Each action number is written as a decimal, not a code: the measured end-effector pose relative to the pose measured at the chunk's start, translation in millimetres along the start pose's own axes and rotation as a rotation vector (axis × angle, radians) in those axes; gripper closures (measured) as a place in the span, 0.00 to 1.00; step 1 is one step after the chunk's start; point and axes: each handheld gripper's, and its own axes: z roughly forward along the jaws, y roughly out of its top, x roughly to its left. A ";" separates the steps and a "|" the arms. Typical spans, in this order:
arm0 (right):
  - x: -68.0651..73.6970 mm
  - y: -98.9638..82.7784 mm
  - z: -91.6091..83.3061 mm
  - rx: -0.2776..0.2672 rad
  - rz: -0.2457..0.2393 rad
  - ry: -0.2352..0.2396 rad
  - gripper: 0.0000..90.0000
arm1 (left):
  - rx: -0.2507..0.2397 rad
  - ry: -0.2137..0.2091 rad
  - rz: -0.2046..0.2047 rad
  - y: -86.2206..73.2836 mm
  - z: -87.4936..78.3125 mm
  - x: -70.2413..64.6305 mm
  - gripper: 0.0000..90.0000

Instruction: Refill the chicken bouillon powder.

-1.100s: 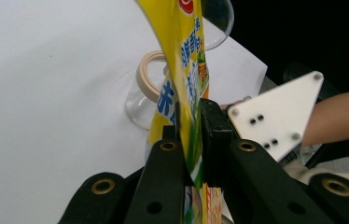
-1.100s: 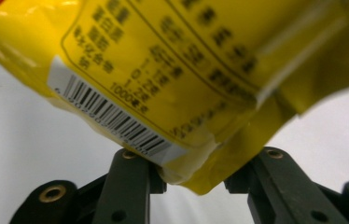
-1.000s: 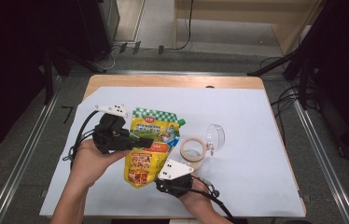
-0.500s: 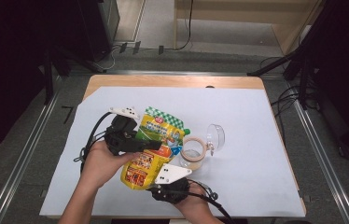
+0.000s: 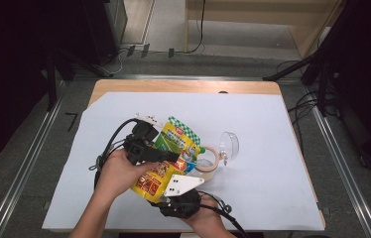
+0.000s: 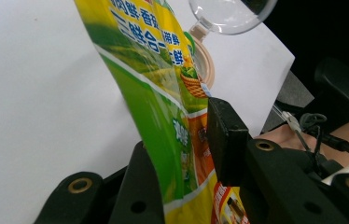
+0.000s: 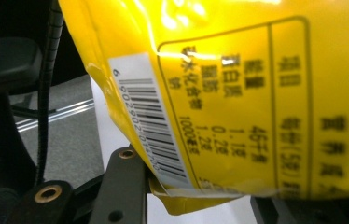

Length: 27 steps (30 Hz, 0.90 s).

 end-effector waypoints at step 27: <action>-10.3 16.0 -1.9 0.028 -0.014 0.004 0.68 | 0.047 -0.037 -0.102 29.7 11.7 6.2 0.90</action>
